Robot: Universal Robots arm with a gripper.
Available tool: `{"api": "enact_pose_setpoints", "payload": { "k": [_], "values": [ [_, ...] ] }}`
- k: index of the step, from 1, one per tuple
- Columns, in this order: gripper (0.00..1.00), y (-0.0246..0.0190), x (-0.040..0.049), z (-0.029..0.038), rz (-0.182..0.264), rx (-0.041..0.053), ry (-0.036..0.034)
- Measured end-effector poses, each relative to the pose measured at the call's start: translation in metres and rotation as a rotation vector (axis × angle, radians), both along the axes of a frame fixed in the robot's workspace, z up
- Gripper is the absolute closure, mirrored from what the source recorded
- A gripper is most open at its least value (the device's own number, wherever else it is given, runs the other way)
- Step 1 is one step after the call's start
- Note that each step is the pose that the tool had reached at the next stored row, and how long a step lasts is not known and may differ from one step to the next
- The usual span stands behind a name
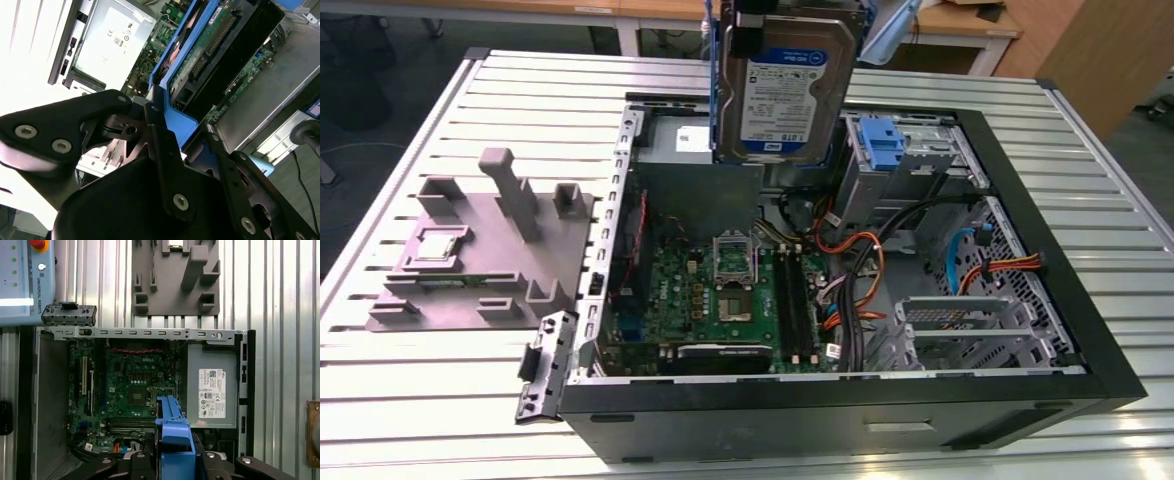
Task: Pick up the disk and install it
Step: 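Insert the disk into the insertion slot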
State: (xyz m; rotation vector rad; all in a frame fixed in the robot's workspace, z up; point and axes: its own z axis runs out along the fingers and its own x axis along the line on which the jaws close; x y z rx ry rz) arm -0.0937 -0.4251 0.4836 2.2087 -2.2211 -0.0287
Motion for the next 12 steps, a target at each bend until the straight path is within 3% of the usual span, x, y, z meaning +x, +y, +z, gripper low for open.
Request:
{"api": "enact_pose_setpoints", "payload": {
  "k": [12],
  "values": [
    [0.64,-0.0023,0.0000,0.0000,0.000,-0.0001,0.0000]
  ]
}}
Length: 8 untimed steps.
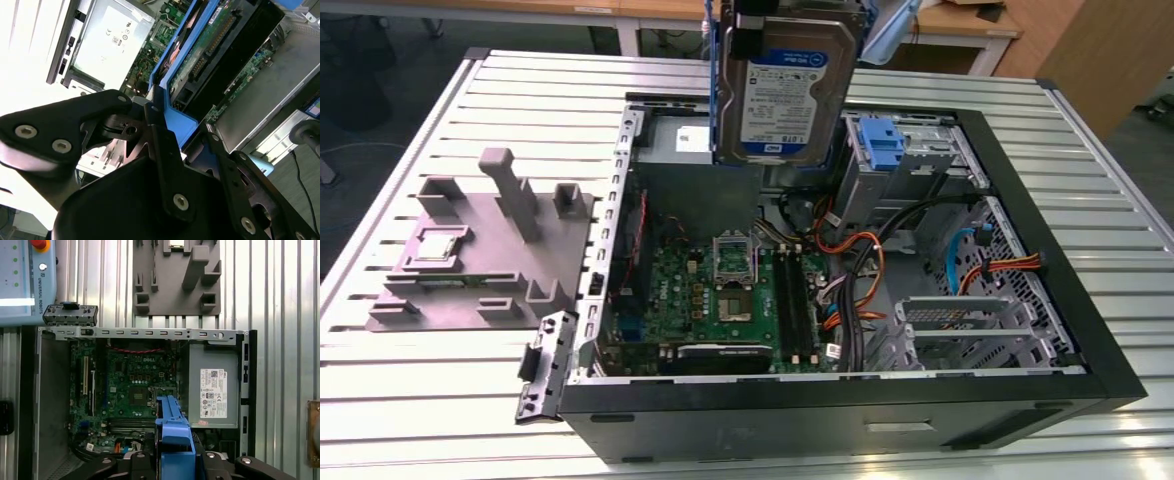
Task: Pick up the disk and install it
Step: 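Insert the disk into the insertion slot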
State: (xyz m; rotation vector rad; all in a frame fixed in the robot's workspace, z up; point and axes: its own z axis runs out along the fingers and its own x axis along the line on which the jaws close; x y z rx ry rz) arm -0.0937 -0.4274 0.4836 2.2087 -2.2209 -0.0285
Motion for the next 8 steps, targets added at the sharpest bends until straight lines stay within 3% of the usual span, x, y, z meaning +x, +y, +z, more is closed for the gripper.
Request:
{"api": "enact_pose_setpoints", "payload": {
  "k": [8],
  "values": [
    [0.64,-0.0020,0.0000,0.0000,0.000,0.0000,0.0000]
  ]
}}
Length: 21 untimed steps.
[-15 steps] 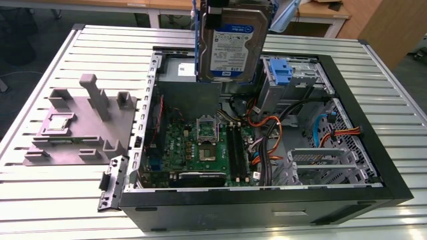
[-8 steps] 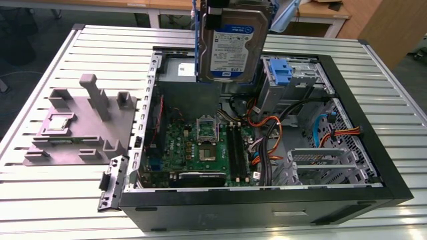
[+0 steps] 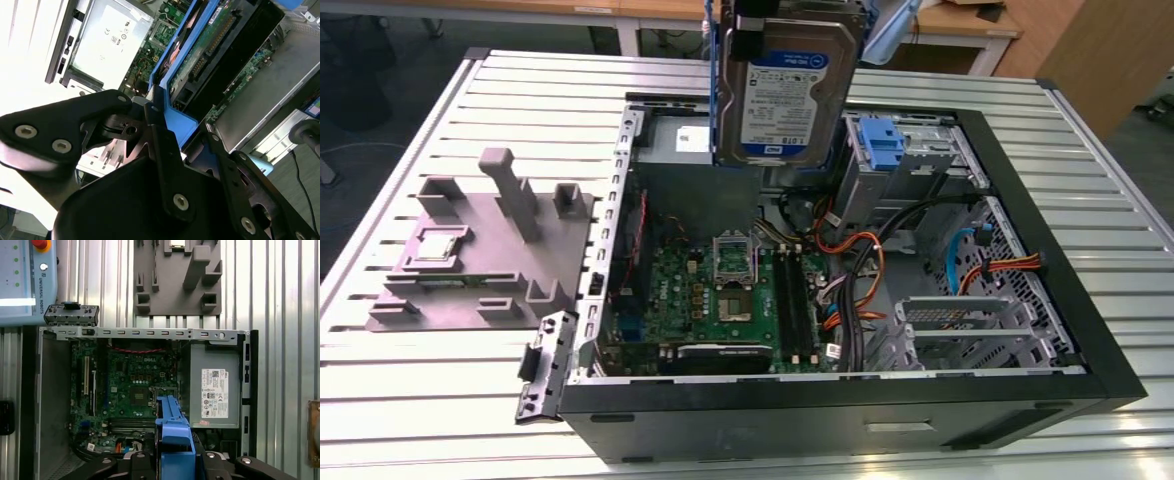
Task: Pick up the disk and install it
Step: 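Insert the disk into the insertion slot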
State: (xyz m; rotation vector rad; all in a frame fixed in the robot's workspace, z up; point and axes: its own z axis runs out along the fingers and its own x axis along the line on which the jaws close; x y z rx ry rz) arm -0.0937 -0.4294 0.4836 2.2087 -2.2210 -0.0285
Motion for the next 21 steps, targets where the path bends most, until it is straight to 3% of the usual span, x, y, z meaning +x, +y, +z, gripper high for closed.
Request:
{"api": "enact_pose_setpoints", "payload": {
  "k": [21],
  "values": [
    [0.64,-0.0040,0.0000,-0.0001,0.000,-0.0012,-0.0001]
  ]
}}
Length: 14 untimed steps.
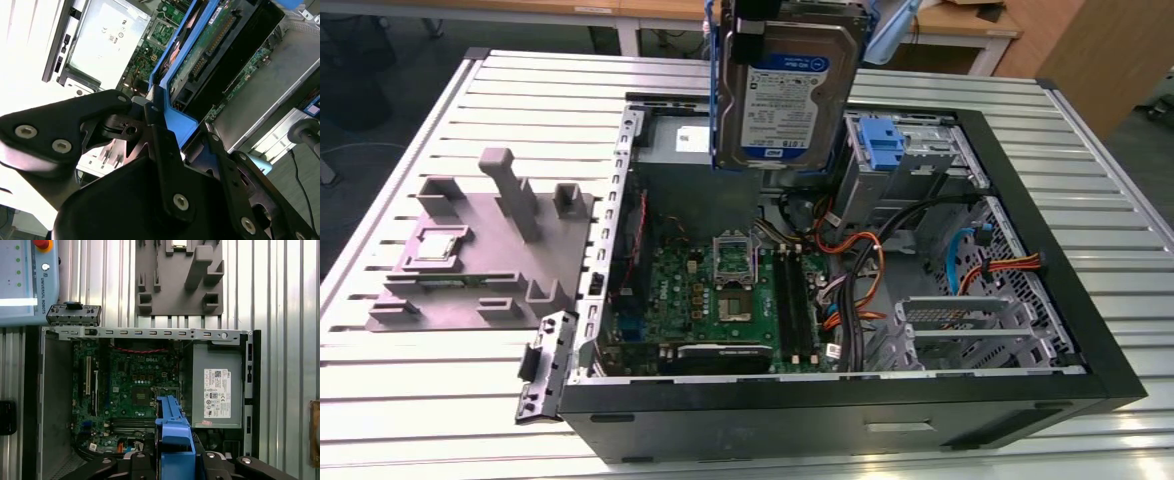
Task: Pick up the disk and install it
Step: 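Insert the disk into the insertion slot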
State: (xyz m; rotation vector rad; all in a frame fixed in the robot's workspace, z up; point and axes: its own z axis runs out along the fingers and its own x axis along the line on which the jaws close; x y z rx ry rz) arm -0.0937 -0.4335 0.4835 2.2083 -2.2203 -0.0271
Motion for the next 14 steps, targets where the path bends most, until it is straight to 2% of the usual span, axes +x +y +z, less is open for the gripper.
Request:
{"api": "enact_pose_setpoints", "payload": {
  "k": [4,10,14],
  "values": [
    [0.64,-0.0025,0.0000,0.0000,0.000,-0.0009,0.0001],
    [0.64,-0.0102,0.0000,-0.0002,0.000,-0.0010,0.0000],
    [0.64,-0.0126,-0.0001,-0.0002,0.000,-0.0009,0.0001]
  ]
}}
